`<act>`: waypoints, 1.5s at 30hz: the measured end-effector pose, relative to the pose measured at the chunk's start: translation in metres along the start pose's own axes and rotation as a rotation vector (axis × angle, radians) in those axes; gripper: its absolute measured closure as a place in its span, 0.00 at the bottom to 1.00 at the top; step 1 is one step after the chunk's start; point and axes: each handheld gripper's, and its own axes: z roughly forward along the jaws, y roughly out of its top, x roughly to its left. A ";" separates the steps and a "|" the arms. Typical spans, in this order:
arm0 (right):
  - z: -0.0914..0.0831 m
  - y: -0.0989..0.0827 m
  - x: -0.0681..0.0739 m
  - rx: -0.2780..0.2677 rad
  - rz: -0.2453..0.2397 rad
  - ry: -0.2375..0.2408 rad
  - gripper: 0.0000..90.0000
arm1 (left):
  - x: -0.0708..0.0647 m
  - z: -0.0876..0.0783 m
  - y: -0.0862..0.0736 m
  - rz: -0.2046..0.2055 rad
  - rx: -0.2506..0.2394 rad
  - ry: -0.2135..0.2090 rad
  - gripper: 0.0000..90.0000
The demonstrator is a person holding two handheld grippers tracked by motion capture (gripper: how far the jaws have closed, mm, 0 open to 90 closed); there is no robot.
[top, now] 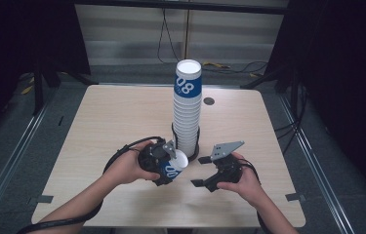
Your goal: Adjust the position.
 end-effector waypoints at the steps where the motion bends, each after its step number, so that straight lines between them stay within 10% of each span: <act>1: 0.000 0.000 0.000 0.000 0.000 0.004 0.16 | -0.001 0.001 0.001 0.003 0.013 -0.002 0.28; 45: 0.007 0.019 0.003 0.010 -0.016 0.052 0.16 | -0.007 0.015 0.030 0.110 0.193 -0.041 0.28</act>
